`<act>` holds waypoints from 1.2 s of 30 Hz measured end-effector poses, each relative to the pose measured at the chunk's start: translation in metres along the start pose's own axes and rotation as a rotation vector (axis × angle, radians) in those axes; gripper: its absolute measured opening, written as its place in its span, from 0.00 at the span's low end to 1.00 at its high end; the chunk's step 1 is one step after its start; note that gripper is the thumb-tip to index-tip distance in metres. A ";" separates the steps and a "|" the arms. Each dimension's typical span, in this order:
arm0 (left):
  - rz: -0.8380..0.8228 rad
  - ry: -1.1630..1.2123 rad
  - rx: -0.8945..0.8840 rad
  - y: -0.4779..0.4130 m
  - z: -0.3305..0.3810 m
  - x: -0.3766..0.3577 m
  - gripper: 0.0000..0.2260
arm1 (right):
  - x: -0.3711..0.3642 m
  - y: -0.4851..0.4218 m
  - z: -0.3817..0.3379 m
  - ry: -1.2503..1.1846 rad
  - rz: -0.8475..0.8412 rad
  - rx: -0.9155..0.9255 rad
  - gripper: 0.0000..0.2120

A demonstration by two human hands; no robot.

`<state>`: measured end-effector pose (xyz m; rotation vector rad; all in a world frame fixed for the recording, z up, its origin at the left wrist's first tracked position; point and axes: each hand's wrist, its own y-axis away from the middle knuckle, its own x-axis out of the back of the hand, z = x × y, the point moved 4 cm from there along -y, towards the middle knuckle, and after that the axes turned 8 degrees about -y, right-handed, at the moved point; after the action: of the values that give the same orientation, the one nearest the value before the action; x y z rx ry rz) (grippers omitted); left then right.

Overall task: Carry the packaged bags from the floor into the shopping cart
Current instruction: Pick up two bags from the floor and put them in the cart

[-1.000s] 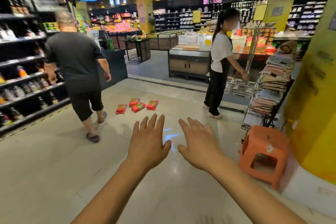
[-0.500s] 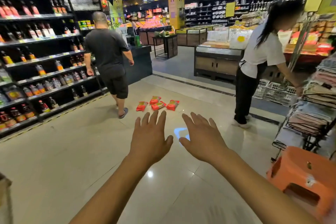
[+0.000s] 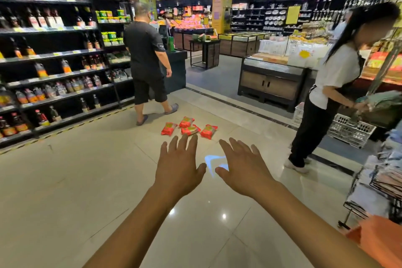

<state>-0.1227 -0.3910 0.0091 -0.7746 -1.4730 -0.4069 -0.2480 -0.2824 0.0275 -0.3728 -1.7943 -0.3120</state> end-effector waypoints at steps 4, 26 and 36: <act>0.001 0.007 -0.018 -0.065 -0.027 -0.012 0.36 | 0.003 -0.073 -0.007 0.004 -0.006 0.001 0.35; -0.045 -0.053 0.028 -0.394 -0.047 -0.080 0.37 | 0.018 -0.413 0.085 -0.069 0.052 0.048 0.35; -0.092 -0.047 0.068 -0.552 -0.029 -0.108 0.37 | 0.036 -0.571 0.153 -0.069 0.003 0.064 0.36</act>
<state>-0.4860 -0.8212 0.0247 -0.6680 -1.5624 -0.4081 -0.6253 -0.7385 0.0155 -0.3442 -1.8671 -0.2412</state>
